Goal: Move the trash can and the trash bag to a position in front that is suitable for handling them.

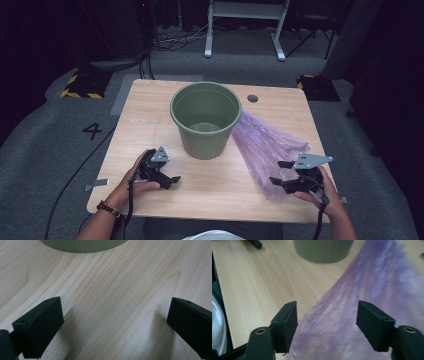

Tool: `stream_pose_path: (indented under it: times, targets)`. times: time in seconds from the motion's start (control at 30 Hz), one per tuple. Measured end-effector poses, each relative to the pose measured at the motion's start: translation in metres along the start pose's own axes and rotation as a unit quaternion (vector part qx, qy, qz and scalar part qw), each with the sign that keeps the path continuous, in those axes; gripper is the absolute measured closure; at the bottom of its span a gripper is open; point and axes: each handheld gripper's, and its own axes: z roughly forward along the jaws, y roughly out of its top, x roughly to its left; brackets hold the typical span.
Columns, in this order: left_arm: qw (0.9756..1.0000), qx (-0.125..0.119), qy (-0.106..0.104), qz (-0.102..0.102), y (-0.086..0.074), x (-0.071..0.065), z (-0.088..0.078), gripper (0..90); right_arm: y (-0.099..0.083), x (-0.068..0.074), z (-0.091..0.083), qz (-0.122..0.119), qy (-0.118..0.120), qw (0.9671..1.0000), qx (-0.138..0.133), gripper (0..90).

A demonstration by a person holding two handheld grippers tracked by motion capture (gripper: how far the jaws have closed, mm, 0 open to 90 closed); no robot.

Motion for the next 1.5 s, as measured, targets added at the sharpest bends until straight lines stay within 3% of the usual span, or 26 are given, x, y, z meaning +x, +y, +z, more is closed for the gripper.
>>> stream_pose_path:
  times: [0.07, 0.1, 0.2, 0.23, 0.27, 0.3, 0.37, 0.4, 0.47, 0.53, 0.6, 0.7, 0.9, 1.0, 1.13, 1.27, 1.5]
  targets:
    - [1.0, 0.0, 0.001, -0.001, 0.001, 0.002, 0.001, 0.4, 0.0, -0.008, -0.015, -0.004, -0.026, 0.9996, -0.01, 40.3]
    - [1.0, 0.001, 0.0, -0.002, 0.001, 0.002, 0.001, 0.4, -0.002, -0.017, -0.022, -0.007, -0.05, 0.9987, -0.009, 43.0]
    - [1.0, 0.0, 0.001, -0.001, 0.002, 0.004, 0.002, 0.4, -0.012, -0.043, -0.029, 0.007, -0.096, 0.9954, 0.004, 51.6]
    - [1.0, 0.0, 0.0, 0.001, 0.003, 0.005, 0.003, 0.4, -0.017, -0.054, -0.029, 0.014, -0.11, 0.9938, 0.011, 51.4]
    - [1.0, 0.0, 0.0, 0.001, 0.003, 0.005, 0.003, 0.4, -0.017, -0.054, -0.029, 0.014, -0.11, 0.9938, 0.011, 51.4]
    - [1.0, 0.001, 0.003, -0.002, 0.008, 0.009, 0.007, 0.4, -0.027, -0.076, -0.025, 0.046, -0.121, 0.9915, 0.015, 48.0]
    - [1.0, 0.0, 0.001, -0.002, 0.012, 0.011, 0.011, 0.4, -0.033, -0.088, -0.022, 0.058, -0.144, 0.9876, 0.027, 43.7]
    - [1.0, 0.0, 0.0, 0.0, 0.015, 0.013, 0.014, 0.4, -0.036, -0.093, -0.019, 0.064, -0.144, 0.9871, 0.031, 41.7]
    - [1.0, 0.001, 0.0, -0.001, 0.021, 0.015, 0.019, 0.5, -0.044, -0.106, -0.015, 0.1, -0.125, 0.987, 0.016, 37.8]
    - [1.0, 0.0, 0.003, -0.002, 0.026, 0.016, 0.024, 0.5, -0.052, -0.118, -0.007, 0.132, -0.115, 0.9843, 0.02, 35.6]
    - [1.0, 0.0, 0.006, -0.005, 0.03, 0.017, 0.028, 0.5, -0.056, -0.121, 0.002, 0.137, -0.097, 0.9852, 0.035, 36.4]
    - [0.9999, 0.001, 0.008, -0.007, 0.036, 0.017, 0.033, 0.7, -0.059, -0.119, 0.013, 0.131, -0.079, 0.9867, 0.054, 39.9]
    - [0.9998, 0.001, 0.017, -0.009, 0.047, 0.019, 0.042, 1.4, -0.064, -0.113, 0.027, 0.133, -0.046, 0.9882, 0.06, 52.9]
    - [0.9997, -0.001, 0.02, -0.013, 0.051, 0.02, 0.046, 1.8, -0.062, -0.108, 0.029, 0.118, -0.034, 0.9907, 0.058, 63.1]
    - [0.9994, -0.006, 0.028, -0.018, 0.056, 0.022, 0.05, 5.8, -0.059, -0.096, 0.035, 0.09, -0.017, 0.9943, 0.055, 71.6]
    - [0.9994, -0.006, 0.029, -0.018, 0.061, 0.023, 0.055, 6.4, -0.053, -0.081, 0.041, 0.066, 0.008, 0.9961, 0.058, 74.5]
    - [0.9994, -0.009, 0.028, -0.02, 0.076, 0.024, 0.068, 7.6, -0.038, -0.043, 0.058, 0.027, 0.054, 0.9964, 0.061, 75.9]
